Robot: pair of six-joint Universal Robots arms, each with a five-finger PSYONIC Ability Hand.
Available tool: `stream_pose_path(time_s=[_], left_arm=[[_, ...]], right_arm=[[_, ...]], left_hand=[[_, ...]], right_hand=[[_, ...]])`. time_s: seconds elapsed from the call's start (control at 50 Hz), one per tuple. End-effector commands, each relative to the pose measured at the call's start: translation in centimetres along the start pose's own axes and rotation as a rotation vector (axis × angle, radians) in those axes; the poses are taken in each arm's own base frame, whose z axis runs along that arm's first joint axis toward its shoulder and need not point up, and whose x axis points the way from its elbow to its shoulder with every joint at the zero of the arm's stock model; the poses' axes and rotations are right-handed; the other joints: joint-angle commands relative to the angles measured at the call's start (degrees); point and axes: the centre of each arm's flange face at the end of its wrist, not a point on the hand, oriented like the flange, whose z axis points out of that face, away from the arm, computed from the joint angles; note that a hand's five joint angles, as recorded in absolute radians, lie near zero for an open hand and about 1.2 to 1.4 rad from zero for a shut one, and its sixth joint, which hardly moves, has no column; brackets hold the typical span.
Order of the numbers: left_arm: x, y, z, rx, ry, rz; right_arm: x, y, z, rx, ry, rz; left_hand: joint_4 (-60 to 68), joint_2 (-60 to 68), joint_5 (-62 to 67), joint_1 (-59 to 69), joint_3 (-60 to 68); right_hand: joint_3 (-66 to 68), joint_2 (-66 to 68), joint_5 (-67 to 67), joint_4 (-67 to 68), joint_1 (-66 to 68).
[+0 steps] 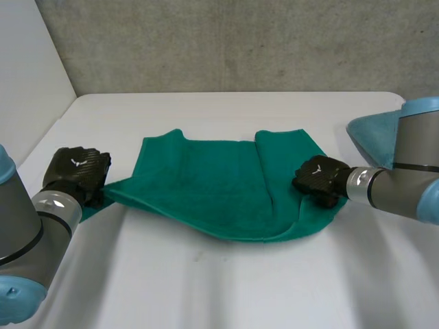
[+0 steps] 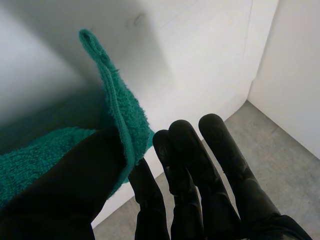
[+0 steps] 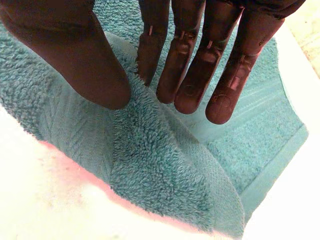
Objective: Fold the laundry.
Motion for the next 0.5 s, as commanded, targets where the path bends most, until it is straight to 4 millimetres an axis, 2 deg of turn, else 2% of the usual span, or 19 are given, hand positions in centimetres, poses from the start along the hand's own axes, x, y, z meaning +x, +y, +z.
stream_pose_path(time_s=[0.02, 0.08, 0.12, 0.22, 0.32, 0.4, 0.5], left_arm=[[-0.3, -0.5, -0.1, 0.015, -0.011, -0.003], [-0.7, -0.6, -0.3, 0.017, -0.023, -0.005], [-0.8, -0.6, -0.6, 0.013, -0.024, -0.003], [-0.9, -0.6, -1.6, -0.017, -0.01, 0.003], [-1.2, -0.9, -3.4, -0.054, 0.008, 0.019], [-1.3, -0.7, -5.8, -0.129, 0.05, 0.042], [-1.0, 0.0, -7.5, -0.182, 0.1, 0.112]], right_arm=[[1.6, 0.9, -2.8, -0.04, 0.03, 0.092], [2.6, 1.0, -4.4, -0.059, 0.07, 0.129], [3.4, 1.2, -6.4, -0.081, 0.107, 0.17], [3.1, 2.0, -10.0, -0.139, 0.128, 0.25], [1.6, 0.9, -14.9, -0.19, 0.12, 0.324], [0.4, 0.4, -17.5, -0.222, 0.125, 0.339], [-1.6, 0.7, -18.5, -0.251, 0.083, 0.269]], left_hand=[[11.3, 11.4, 13.9, 15.0, 11.7], [11.3, 11.4, 13.9, 15.0, 11.7], [11.3, 11.4, 13.9, 15.0, 11.7], [11.3, 11.4, 13.9, 15.0, 11.7], [11.3, 11.4, 13.9, 15.0, 11.7], [11.3, 11.4, 13.9, 15.0, 11.7], [11.3, 11.4, 13.9, 15.0, 11.7]], right_hand=[[12.4, 12.7, 13.7, 12.0, 24.9], [12.4, 12.7, 13.7, 12.0, 24.9], [12.4, 12.7, 13.7, 12.0, 24.9], [12.4, 12.7, 13.7, 12.0, 24.9], [12.4, 12.7, 13.7, 12.0, 24.9], [12.4, 12.7, 13.7, 12.0, 24.9], [12.4, 12.7, 13.7, 12.0, 24.9]])
